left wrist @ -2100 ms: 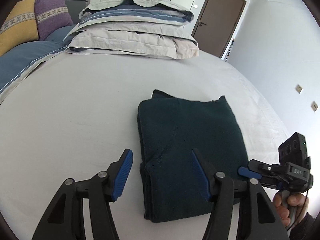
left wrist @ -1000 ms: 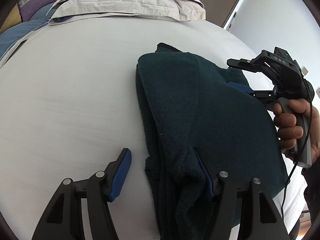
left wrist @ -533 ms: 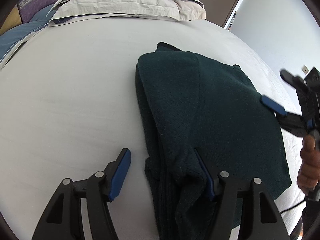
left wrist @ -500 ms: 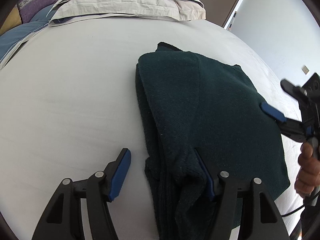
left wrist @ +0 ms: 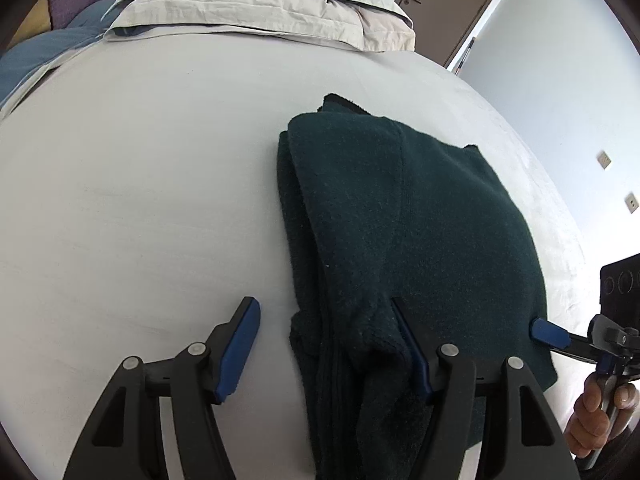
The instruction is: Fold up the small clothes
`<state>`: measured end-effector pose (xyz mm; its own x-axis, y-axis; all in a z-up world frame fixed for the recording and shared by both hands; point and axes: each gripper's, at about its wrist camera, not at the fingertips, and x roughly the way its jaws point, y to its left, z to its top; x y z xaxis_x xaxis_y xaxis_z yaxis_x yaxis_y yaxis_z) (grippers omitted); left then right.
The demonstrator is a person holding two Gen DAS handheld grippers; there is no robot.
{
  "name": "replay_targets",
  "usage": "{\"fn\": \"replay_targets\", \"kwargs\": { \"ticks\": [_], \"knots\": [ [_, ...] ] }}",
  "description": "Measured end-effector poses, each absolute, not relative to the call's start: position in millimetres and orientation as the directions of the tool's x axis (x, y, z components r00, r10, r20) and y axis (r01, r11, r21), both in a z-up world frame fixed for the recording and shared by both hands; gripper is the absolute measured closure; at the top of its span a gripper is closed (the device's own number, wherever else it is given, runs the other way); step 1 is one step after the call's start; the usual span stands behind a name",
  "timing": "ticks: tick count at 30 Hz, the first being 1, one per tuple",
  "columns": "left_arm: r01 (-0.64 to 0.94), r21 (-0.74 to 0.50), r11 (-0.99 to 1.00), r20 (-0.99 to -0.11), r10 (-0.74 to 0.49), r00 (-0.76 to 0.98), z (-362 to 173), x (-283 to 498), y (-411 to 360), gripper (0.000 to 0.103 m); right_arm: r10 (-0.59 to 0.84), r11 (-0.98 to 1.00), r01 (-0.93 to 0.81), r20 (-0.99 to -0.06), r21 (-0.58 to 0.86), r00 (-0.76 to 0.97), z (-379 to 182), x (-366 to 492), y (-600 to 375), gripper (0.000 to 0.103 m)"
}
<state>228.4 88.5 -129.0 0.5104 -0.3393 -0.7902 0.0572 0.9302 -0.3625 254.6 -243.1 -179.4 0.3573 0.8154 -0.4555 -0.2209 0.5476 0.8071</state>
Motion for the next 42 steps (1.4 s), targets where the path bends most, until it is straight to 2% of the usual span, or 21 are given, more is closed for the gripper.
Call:
{"fn": "replay_targets", "kwargs": {
  "ticks": [1, 4, 11, 16, 22, 24, 27, 30, 31, 33, 34, 35, 36, 38, 42],
  "knots": [
    [0.039, -0.386, 0.922, -0.780, -0.349, 0.519, -123.9, 226.6, 97.0, 0.034, 0.808, 0.555, -0.222, -0.455, 0.802, 0.374, -171.7, 251.8, -248.6, 0.037],
    [-0.012, -0.429, 0.903, -0.741, -0.344, 0.577, -106.7, 222.6, 121.9, 0.022, 0.776, 0.588, -0.224, -0.464, 0.777, 0.427, -151.6, 248.8, -270.0, 0.036],
    [-0.004, -0.593, 0.805, -0.727, -0.534, 0.431, -131.2, 259.7, 131.7, 0.023, 0.745, 0.610, -0.099, -0.527, 0.786, 0.409, -168.3, 264.8, -307.9, 0.033],
    [-0.037, -0.730, 0.683, -0.647, -0.671, 0.362, -149.2, 278.8, 136.3, 0.023, 0.768, 0.560, 0.025, -0.531, 0.828, 0.358, -206.4, 284.2, -318.4, 0.034],
    [-0.056, -0.779, 0.624, -0.609, -0.733, 0.302, -158.0, 298.4, 138.0, 0.024, 0.823, 0.476, 0.036, -0.459, 0.879, 0.336, -223.0, 297.6, -323.3, 0.033],
    [-0.052, -0.785, 0.618, -0.605, -0.745, 0.279, -157.8, 302.2, 133.9, 0.024, 0.825, 0.486, 0.026, -0.468, 0.874, 0.318, -225.1, 300.3, -321.0, 0.033],
    [-0.058, -0.841, 0.537, -0.534, -0.810, 0.244, -163.6, 308.0, 128.9, 0.024, 0.831, 0.479, 0.016, -0.459, 0.878, 0.316, -225.1, 300.0, -322.3, 0.033],
    [-0.053, -0.858, 0.511, -0.508, -0.831, 0.226, -167.6, 310.9, 124.8, 0.024, 0.842, 0.454, 0.011, -0.433, 0.891, 0.323, -224.0, 297.6, -321.5, 0.034],
    [-0.060, -0.861, 0.505, -0.504, -0.834, 0.225, -168.1, 312.3, 124.8, 0.026, 0.842, 0.454, 0.011, -0.433, 0.891, 0.323, -224.0, 297.6, -321.5, 0.034],
    [-0.076, -0.858, 0.507, -0.511, -0.830, 0.225, -169.6, 318.5, 123.5, 0.036, 0.837, 0.467, 0.004, -0.444, 0.884, 0.319, -222.6, 296.2, -319.0, 0.035],
    [-0.086, -0.851, 0.517, -0.523, -0.823, 0.222, -172.0, 320.1, 122.8, 0.051, 0.831, 0.482, 0.005, -0.459, 0.876, 0.315, -221.8, 297.0, -317.5, 0.035],
    [-0.097, -0.843, 0.529, -0.537, -0.814, 0.221, -175.0, 320.8, 121.8, 0.063, 0.831, 0.482, 0.005, -0.459, 0.876, 0.315, -221.8, 297.0, -317.5, 0.041],
    [-0.102, -0.844, 0.526, -0.535, -0.815, 0.222, -177.7, 320.5, 121.1, 0.065, 0.805, 0.530, 0.024, -0.512, 0.848, 0.300, -222.6, 299.7, -313.6, 0.046],
    [-0.094, -0.841, 0.532, -0.538, -0.810, 0.234, -176.9, 319.0, 119.8, 0.071, 0.796, 0.547, 0.026, -0.530, 0.837, 0.293, -222.7, 300.9, -312.6, 0.052],
    [-0.087, -0.823, 0.562, -0.563, -0.785, 0.260, -167.7, 308.9, 119.0, 0.077, 0.766, 0.588, 0.022, -0.566, 0.808, 0.304, -213.7, 295.1, -312.5, 0.062]
  ]
}}
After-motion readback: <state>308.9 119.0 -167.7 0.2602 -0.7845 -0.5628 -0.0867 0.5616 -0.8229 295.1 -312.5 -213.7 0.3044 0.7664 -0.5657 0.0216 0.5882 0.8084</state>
